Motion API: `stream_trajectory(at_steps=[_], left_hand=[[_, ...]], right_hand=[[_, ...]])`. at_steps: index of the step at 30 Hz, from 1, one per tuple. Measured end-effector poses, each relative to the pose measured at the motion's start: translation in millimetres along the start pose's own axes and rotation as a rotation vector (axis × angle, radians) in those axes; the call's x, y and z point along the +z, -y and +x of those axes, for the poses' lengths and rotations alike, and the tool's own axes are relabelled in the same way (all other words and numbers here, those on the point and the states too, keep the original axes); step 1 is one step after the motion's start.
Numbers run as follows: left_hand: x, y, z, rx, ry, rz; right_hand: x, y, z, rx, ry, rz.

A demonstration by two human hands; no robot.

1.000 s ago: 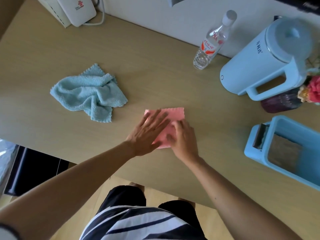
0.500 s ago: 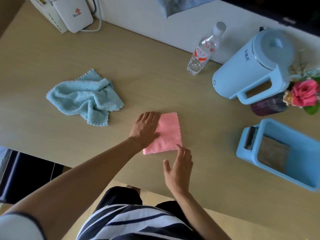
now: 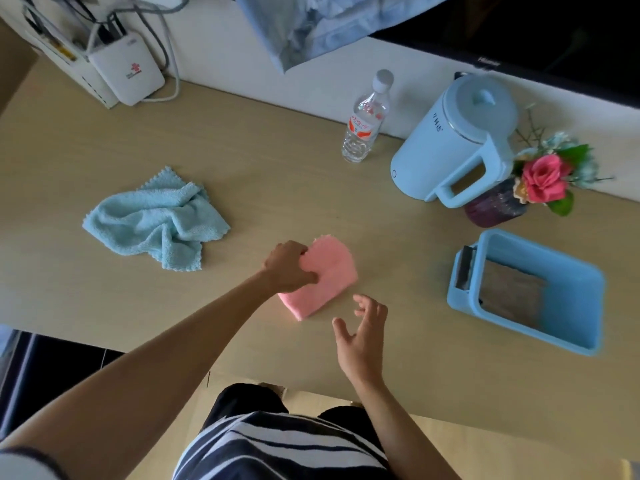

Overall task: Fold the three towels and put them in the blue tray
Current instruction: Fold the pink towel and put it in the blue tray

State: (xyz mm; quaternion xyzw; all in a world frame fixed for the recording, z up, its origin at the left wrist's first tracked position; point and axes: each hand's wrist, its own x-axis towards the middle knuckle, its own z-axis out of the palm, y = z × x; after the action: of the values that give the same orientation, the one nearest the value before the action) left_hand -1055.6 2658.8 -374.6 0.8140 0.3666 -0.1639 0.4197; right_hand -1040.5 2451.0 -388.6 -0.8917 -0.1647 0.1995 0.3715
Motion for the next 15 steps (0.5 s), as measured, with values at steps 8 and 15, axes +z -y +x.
stream_trajectory(at_steps=[8,15], left_hand=[[-17.6,-79.8,-58.3,0.123,0.054,-0.614],[7.7,-171.0,-67.5,0.280,0.127,-0.816]], right_hand=[[-85.5,16.9,41.4,0.116,0.222,0.766],[-198.1,-11.4,65.4,0.040,0.162,0.965]])
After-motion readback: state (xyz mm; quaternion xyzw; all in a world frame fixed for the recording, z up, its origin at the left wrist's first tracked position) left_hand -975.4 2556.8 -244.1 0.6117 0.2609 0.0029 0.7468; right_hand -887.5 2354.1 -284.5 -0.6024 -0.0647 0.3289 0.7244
